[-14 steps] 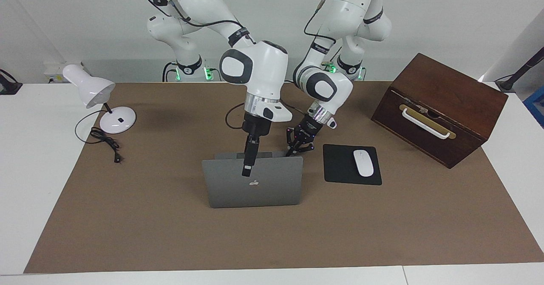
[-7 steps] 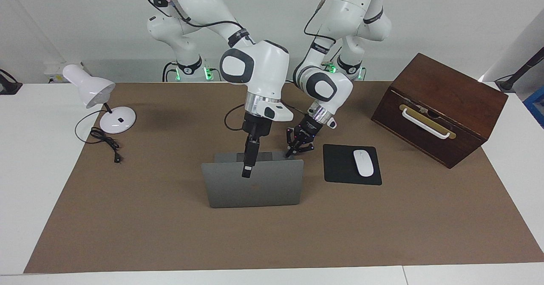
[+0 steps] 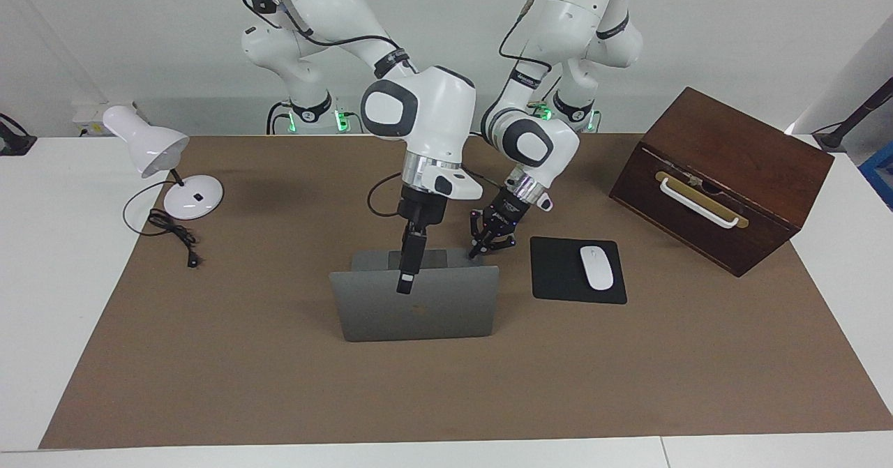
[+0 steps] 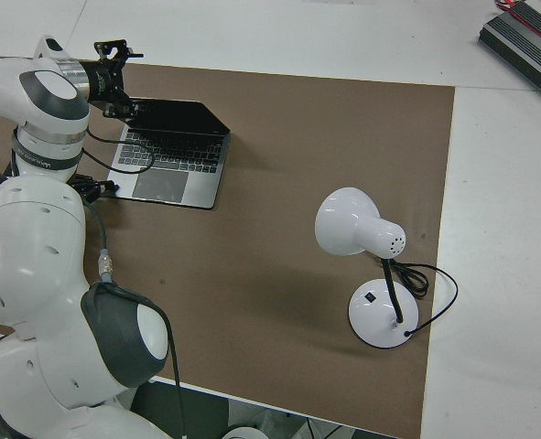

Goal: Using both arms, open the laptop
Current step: 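Raise the lid with the right gripper, pushing it away from the robot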

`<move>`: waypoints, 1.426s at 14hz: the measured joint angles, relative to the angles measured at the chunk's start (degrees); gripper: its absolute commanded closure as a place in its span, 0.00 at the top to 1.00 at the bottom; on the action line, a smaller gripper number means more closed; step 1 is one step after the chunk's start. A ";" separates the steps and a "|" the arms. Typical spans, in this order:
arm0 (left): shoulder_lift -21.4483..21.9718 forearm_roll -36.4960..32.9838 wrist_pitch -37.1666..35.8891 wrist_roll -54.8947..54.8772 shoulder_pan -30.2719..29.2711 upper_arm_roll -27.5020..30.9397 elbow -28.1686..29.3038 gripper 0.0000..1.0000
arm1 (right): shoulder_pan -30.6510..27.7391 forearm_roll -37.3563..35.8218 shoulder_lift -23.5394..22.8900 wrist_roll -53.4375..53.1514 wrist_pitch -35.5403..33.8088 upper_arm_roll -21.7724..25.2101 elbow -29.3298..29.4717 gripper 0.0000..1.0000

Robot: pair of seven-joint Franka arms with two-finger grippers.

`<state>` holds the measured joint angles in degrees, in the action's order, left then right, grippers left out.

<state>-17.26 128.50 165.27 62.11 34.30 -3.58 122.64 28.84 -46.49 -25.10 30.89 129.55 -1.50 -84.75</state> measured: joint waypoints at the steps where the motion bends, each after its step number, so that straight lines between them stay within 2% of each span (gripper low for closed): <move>1: 0.00 0.00 0.00 0.00 0.00 0.00 0.00 0.00 | 0.00 -0.14 -0.21 0.00 0.00 0.03 0.31 1.00; 6: 0.00 0.00 0.00 -0.03 0.01 0.00 0.00 0.00 | -0.05 -4.17 -1.33 0.00 0.02 0.05 1.53 1.00; 20: 0.00 0.00 0.00 -0.49 0.11 0.08 0.00 0.00 | -0.78 -7.14 -4.59 0.00 0.04 0.13 6.23 1.00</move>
<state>-17.26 128.50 165.27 61.62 34.41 -3.50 122.64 28.06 -53.63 -29.68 30.88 129.58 -1.37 -78.52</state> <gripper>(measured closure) 0.991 0.000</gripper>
